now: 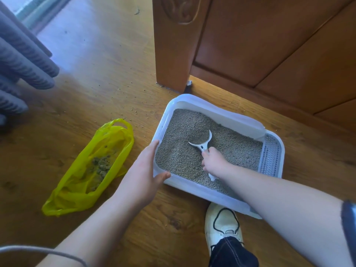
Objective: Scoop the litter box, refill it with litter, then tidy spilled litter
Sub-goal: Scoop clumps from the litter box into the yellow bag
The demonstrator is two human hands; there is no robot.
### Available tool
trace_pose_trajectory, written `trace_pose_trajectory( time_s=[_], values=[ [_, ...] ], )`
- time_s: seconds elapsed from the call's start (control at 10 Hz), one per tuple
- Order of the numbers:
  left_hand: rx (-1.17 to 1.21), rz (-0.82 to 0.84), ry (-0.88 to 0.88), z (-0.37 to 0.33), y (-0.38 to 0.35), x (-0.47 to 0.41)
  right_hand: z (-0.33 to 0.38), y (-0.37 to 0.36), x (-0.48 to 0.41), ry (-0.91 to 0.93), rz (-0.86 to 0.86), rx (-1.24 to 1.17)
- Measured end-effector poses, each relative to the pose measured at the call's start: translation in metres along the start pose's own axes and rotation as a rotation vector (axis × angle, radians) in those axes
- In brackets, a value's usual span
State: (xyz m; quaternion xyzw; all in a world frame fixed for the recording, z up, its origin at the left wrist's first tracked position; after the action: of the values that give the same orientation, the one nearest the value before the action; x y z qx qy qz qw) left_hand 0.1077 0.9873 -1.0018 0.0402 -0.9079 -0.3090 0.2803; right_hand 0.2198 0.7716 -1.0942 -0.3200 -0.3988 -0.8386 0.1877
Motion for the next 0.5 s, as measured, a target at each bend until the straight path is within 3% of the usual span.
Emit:
trace_pose_trajectory(
  time_s=[0.2, 0.5],
  values=[
    [0.004, 0.005, 0.002, 0.001, 0.0, -0.002, -0.022, 0.013, 0.006, 0.15, -0.015, 0.093],
    [-0.018, -0.013, 0.005, 0.002, 0.0, -0.002, -0.027, 0.036, 0.047, 0.374, -0.016, 0.033]
  ],
)
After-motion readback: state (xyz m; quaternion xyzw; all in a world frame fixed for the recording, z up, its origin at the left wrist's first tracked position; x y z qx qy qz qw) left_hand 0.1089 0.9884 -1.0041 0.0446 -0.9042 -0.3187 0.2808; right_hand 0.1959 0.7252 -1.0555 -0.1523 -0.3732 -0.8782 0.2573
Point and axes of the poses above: each hand's wrist, its own x-axis away from the middle knuckle, its own y-axis out of the back of the hand, z = x × y, the point moved 2 cm from there along -x, towards the middle knuckle, and after that the axes turned 9 degrees about y, right-handed, at the moved point
